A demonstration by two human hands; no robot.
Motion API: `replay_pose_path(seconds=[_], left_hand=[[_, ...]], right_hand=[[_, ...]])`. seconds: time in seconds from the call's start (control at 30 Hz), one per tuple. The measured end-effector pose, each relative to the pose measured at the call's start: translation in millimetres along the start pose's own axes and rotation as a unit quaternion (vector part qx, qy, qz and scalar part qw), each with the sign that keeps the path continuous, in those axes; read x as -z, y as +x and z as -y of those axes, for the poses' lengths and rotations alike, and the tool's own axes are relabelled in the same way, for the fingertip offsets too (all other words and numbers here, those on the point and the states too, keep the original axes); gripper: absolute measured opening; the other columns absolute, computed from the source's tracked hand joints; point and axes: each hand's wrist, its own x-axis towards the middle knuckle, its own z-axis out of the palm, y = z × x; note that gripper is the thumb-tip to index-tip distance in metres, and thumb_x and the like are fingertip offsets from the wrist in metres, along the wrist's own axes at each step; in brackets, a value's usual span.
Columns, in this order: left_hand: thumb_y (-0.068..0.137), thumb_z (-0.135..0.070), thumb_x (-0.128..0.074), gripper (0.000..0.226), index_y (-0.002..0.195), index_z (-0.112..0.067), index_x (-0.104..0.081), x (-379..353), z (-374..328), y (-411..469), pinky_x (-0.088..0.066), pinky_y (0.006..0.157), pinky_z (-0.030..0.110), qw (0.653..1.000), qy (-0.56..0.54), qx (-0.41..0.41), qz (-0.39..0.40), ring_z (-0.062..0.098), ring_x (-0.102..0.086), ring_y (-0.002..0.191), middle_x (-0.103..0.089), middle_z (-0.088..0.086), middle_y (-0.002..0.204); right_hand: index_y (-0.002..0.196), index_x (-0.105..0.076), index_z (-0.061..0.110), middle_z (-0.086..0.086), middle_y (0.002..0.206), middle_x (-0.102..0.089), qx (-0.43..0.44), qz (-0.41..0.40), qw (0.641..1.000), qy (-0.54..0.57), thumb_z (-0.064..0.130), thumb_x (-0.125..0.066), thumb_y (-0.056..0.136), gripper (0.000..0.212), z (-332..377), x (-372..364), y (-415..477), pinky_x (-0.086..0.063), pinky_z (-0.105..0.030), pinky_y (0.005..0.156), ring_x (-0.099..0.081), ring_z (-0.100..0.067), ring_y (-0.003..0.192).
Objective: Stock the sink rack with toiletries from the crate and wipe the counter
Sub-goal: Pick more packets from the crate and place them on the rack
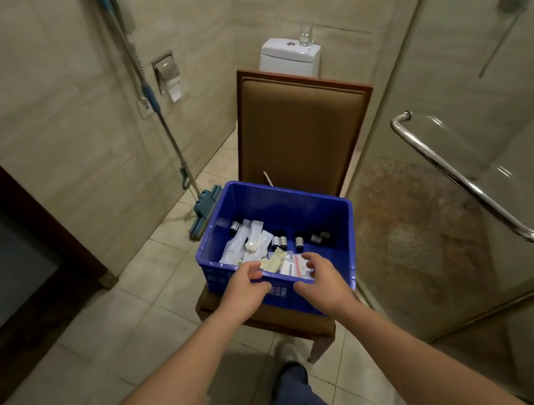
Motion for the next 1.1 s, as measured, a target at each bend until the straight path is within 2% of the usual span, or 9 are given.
replay_pose_path(seconds=[0.23,0.37,0.4,0.47,0.57,0.67,0.8,0.93,1.1], left_hand=[[0.09,-0.011,-0.062,0.05,0.136,-0.019,-0.045,9,-10,73,-0.043,0.085,0.023,1.0,0.003,0.03,-0.002,0.012,-0.052,0.109,-0.055,-0.002,0.122],[0.091,-0.011,-0.062,0.051,0.137,-0.019,-0.043,4,-18,121,-0.044,0.085,0.024,0.997,0.017,0.068,0.014,0.013,-0.052,0.108,-0.054,-0.002,0.122],[0.091,-0.011,-0.062,0.051,0.137,-0.019,-0.043,1,-21,133,-0.045,0.085,0.024,0.996,0.02,0.08,0.016,0.012,-0.052,0.107,-0.053,-0.003,0.121],[0.091,-0.011,-0.062,0.05,0.136,-0.02,-0.044,-5,-25,156,-0.046,0.086,0.025,0.994,0.027,0.105,0.017,0.012,-0.052,0.107,-0.053,-0.005,0.118],[0.09,-0.009,-0.062,0.05,0.136,-0.017,-0.044,-17,-27,186,-0.047,0.084,0.025,0.99,0.027,0.137,0.03,0.016,-0.055,0.107,-0.053,-0.002,0.117],[0.089,-0.009,-0.062,0.05,0.135,-0.018,-0.045,-31,-20,211,-0.05,0.072,0.025,0.985,0.028,0.164,0.049,0.019,-0.058,0.102,-0.053,-0.001,0.116],[0.086,-0.007,-0.063,0.049,0.131,-0.017,-0.048,-49,-4,235,-0.051,0.083,0.033,0.975,0.027,0.212,0.06,0.019,-0.059,0.098,-0.054,0.0,0.115],[0.087,-0.008,-0.063,0.047,0.13,-0.017,-0.047,-67,21,254,-0.044,0.08,0.023,0.968,0.037,0.234,0.083,0.015,-0.056,0.097,-0.054,0.0,0.114],[0.088,-0.01,-0.062,0.049,0.133,-0.019,-0.046,-88,52,280,-0.049,0.088,0.029,0.961,0.06,0.241,0.12,0.016,-0.057,0.1,-0.053,-0.001,0.115]], right_hand=[[0.146,-0.035,0.025,-0.001,0.146,-0.043,0.002,0.03,1.0,0.005,0.021,-0.065,0.088,0.066,8,-8,81,-0.053,-0.033,0.087,-0.054,-0.016,0.117],[0.147,-0.035,0.023,-0.001,0.144,-0.044,-0.036,0.046,0.998,0.019,0.016,-0.063,0.09,0.064,-5,-2,135,-0.051,-0.029,0.072,-0.052,-0.01,0.077],[0.147,-0.035,0.023,-0.002,0.145,-0.043,-0.048,0.051,0.997,0.019,0.016,-0.063,0.09,0.064,-11,0,148,-0.048,-0.026,0.069,-0.052,-0.009,0.079],[0.148,-0.034,0.023,-0.003,0.146,-0.042,-0.073,0.064,0.995,0.027,0.017,-0.063,0.09,0.065,-24,2,171,-0.045,-0.024,0.072,-0.055,-0.014,0.097],[0.147,-0.035,0.021,-0.006,0.146,-0.042,-0.116,0.087,0.989,0.04,0.018,-0.065,0.088,0.066,-44,5,200,-0.05,-0.037,0.088,-0.054,-0.025,0.119],[0.144,-0.04,0.02,-0.005,0.142,-0.047,-0.153,0.104,0.982,0.048,0.022,-0.067,0.084,0.066,-65,3,221,-0.051,-0.041,0.093,-0.056,-0.024,0.118],[0.14,-0.044,0.02,-0.005,0.137,-0.053,-0.201,0.125,0.97,0.047,0.023,-0.068,0.082,0.062,-96,-12,241,-0.053,-0.043,0.091,-0.06,-0.023,0.113],[0.14,-0.043,0.019,-0.006,0.136,-0.053,-0.24,0.132,0.96,0.055,0.023,-0.068,0.084,0.061,-118,-32,257,-0.053,-0.041,0.091,-0.06,-0.024,0.111],[0.137,-0.045,0.022,-0.004,0.134,-0.053,-0.275,0.119,0.952,0.061,0.023,-0.07,0.08,0.063,-147,-56,278,-0.055,-0.043,0.088,-0.062,-0.024,0.107]])
